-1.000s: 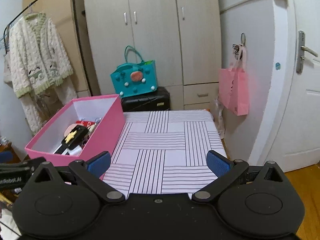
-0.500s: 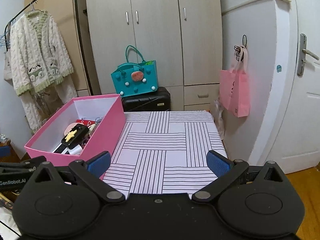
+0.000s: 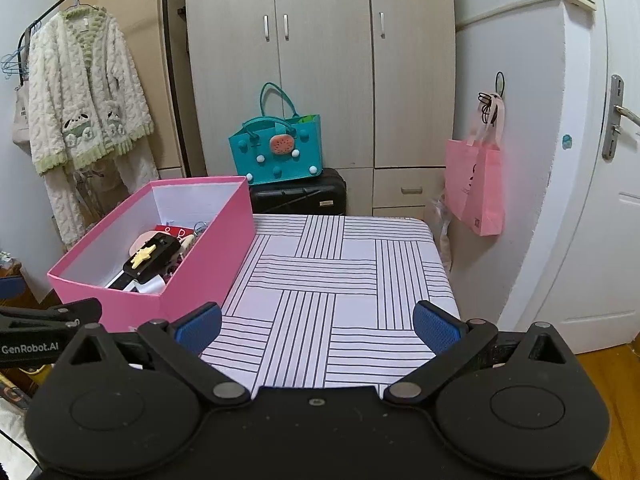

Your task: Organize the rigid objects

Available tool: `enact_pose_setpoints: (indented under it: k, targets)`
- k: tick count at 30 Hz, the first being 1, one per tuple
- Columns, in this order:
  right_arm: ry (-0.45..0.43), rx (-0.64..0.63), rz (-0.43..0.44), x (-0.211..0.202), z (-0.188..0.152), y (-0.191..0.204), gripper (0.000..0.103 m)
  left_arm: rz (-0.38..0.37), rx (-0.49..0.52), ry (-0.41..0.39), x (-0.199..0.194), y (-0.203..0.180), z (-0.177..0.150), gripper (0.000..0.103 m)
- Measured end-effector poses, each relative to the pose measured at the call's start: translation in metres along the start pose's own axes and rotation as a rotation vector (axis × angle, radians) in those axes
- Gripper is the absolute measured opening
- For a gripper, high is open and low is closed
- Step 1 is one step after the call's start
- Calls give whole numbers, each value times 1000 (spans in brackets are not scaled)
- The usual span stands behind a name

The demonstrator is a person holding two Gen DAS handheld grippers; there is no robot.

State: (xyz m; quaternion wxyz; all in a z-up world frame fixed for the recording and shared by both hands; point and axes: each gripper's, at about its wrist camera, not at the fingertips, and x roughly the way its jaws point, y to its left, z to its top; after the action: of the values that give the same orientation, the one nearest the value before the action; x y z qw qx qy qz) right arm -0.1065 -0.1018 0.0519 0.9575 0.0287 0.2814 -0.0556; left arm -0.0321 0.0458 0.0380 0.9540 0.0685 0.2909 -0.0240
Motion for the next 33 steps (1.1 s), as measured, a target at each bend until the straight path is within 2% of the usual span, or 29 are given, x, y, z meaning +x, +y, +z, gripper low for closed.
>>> enact_pose_setpoints:
  k: [7,33]
  targets:
    - [2,0,-2,1,1,-3,103,18,-7,-2,1,0,0,103]
    - [-1,-11,-21,-1,-5,-3,103,-7,-46,6,0,2,-3,103]
